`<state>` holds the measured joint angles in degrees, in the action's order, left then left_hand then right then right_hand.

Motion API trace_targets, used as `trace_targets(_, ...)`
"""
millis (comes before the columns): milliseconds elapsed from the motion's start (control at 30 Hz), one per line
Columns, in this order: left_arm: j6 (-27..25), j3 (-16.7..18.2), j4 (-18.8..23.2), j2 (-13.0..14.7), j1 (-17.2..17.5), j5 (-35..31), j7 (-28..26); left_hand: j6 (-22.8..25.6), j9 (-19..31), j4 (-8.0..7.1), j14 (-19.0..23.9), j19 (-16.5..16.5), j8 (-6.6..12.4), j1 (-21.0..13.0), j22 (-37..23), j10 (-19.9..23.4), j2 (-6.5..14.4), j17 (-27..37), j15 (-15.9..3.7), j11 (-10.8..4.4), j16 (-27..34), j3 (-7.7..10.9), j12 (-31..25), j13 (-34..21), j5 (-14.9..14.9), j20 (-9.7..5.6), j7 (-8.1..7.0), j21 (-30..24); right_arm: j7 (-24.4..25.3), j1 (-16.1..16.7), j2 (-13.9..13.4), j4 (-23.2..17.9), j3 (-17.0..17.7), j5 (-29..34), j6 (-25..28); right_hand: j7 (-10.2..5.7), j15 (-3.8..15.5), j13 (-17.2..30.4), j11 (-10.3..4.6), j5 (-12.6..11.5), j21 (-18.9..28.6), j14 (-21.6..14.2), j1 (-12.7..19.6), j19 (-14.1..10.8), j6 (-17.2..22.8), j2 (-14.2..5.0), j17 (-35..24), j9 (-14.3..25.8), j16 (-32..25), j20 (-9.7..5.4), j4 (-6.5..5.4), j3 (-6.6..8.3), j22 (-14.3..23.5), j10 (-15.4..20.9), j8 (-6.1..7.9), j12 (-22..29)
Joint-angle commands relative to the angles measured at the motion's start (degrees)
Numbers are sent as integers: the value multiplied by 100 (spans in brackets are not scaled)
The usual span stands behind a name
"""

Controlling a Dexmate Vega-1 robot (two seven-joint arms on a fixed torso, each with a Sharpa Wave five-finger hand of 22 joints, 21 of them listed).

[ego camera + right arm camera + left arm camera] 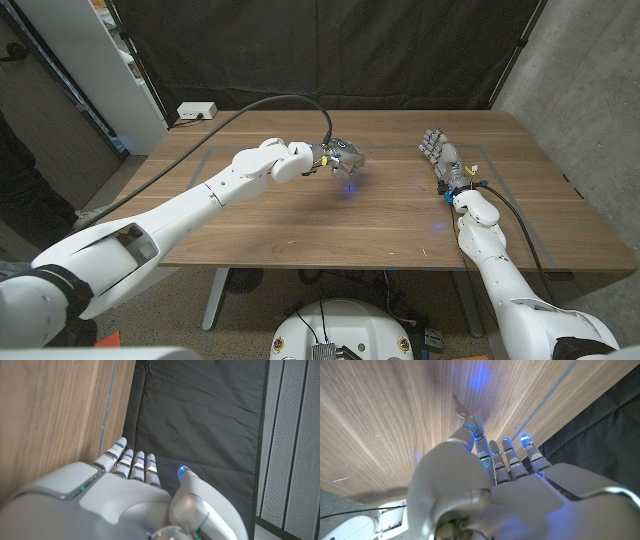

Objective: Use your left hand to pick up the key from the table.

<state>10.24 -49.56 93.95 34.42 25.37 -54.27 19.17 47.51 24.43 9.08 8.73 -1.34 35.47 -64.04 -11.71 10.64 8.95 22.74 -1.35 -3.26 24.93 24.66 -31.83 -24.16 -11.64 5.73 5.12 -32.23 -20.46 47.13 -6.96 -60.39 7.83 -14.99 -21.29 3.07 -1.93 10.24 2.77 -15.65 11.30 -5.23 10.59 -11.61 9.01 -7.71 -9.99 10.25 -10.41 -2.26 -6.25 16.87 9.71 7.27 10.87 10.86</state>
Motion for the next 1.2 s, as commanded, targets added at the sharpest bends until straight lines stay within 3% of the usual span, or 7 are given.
trace_targets(33, -67, 171, 220, 118, 234, -90, -208, 262, 106, 7, 57, -16, 110, -25, -20, 97, 15, 13, -15, -9, -24, 61, -65, -16, -13, -34, -184, -45, 143, 165, -59, -338, -77, 17, 166, -11, 2, 29, 17, 32, -13, -35, -21, 7, 35, 7, -23, 24, -36, -113, 11, 47, 19, 19, 4, -4)
trace_targets(1200, -224, 549, 618, 295, 522, -216, -655, 279, 172, 23, 205, -70, 146, -50, -16, 276, -10, 20, -120, -121, -35, 120, -149, 1, -16, -118, -141, -124, 330, 348, -83, -613, -212, 41, 242, -13, 15, 29, 8, 34, -11, -40, -24, 11, 39, 3, -23, 24, -31, -125, 21, 72, 19, 28, 4, -4)
